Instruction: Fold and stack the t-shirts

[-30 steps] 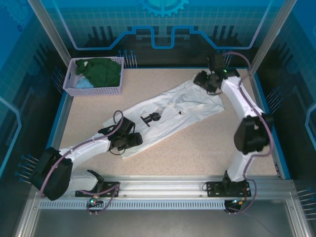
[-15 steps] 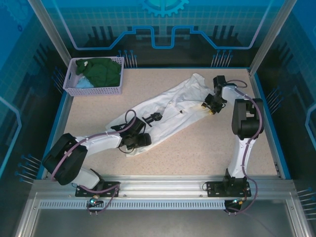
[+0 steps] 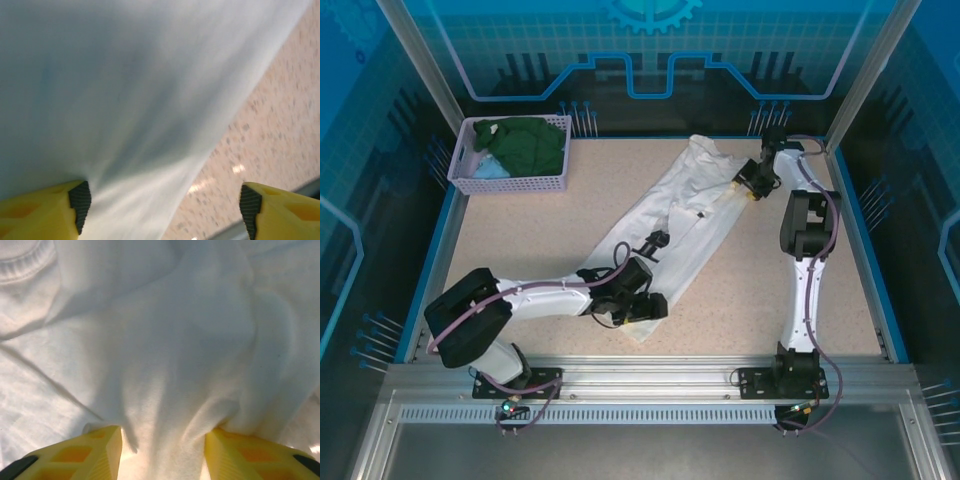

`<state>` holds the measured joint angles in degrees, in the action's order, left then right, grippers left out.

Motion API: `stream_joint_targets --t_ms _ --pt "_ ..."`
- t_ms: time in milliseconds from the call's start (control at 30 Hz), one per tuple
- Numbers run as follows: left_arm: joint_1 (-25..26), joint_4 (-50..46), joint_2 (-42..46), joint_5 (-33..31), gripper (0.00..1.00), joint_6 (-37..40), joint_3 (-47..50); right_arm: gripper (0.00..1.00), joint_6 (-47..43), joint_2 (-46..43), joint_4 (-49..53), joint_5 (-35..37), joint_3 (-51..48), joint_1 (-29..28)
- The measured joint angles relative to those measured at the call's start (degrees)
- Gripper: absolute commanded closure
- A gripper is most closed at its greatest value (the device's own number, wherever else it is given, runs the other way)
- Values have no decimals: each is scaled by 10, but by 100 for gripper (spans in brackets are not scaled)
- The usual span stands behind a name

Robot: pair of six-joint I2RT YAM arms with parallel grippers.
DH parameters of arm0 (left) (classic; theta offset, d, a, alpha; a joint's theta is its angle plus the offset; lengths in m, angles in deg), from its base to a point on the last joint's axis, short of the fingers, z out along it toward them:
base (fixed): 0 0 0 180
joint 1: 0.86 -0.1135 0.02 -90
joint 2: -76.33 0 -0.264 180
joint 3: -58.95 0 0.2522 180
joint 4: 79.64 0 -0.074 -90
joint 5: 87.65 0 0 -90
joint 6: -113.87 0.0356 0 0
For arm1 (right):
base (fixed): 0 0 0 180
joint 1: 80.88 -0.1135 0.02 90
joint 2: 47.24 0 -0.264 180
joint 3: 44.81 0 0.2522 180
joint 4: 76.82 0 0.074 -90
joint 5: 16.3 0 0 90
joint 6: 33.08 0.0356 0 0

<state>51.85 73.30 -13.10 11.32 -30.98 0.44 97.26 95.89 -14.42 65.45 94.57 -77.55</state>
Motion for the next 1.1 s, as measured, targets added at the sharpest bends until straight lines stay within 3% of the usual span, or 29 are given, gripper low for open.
stream_joint_targets --t_ms 133,267,400,500,600,700,900,1100 --pt "15 -34 -19 51 5 11 -47 40 -14 24 19 -17 51 0" --pt "12 -112 -10 43 2 44 -132 35 -17 -12 0 -19 -7 1" --pt "-63 -157 19 14 3 86 -210 36 -11 -139 -27 -19 -172 8" --pt "-138 -167 21 -24 14 113 -246 42 -3 -270 -69 -22 -303 13" --pt "-204 -163 13 -61 24 127 -238 50 7 -391 -113 -30 -428 3" --pt "-246 -149 -5 -80 26 130 -188 55 12 -448 -148 -29 -523 -26" --pt "-254 -138 -38 -90 29 132 -82 58 13 -407 -163 -23 -597 -101" --pt "-253 -63 0 -77 30 125 0 58 5 -349 -152 -6 -572 -107"
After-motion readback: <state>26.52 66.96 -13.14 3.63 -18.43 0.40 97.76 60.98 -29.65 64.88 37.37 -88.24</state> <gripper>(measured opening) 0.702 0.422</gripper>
